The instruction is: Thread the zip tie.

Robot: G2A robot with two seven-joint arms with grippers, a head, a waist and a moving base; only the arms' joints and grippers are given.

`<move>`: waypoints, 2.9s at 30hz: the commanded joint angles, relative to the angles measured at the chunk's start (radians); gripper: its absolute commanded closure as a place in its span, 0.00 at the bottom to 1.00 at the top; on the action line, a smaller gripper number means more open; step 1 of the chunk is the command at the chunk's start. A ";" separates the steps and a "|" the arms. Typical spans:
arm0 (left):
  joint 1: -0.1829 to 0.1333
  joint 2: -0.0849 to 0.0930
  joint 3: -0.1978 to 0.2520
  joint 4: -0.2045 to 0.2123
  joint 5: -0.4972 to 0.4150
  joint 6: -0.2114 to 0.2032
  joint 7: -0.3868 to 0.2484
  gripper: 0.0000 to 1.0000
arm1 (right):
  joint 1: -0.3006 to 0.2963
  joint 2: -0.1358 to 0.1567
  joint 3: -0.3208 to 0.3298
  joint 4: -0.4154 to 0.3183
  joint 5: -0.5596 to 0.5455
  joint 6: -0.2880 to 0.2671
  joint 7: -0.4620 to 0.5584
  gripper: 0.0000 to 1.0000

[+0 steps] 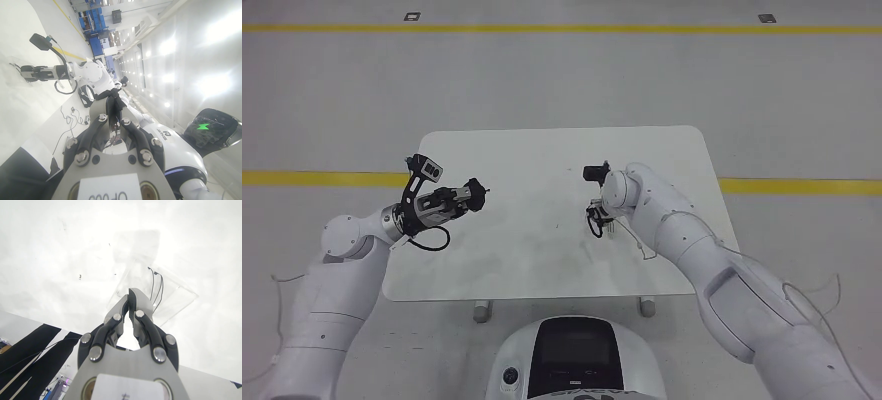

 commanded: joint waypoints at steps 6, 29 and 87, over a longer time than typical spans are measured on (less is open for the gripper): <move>0.000 0.000 0.000 0.000 0.000 0.000 0.000 1.00 | 0.010 -0.027 -0.015 0.048 0.007 -0.049 -0.003 1.00; 0.000 0.000 0.000 0.000 0.000 0.000 0.000 1.00 | 0.051 -0.089 -0.042 0.156 -0.034 -0.067 -0.012 1.00; 0.000 0.000 0.000 0.000 0.000 0.000 0.000 1.00 | 0.058 -0.154 -0.020 0.280 -0.145 -0.054 -0.014 0.89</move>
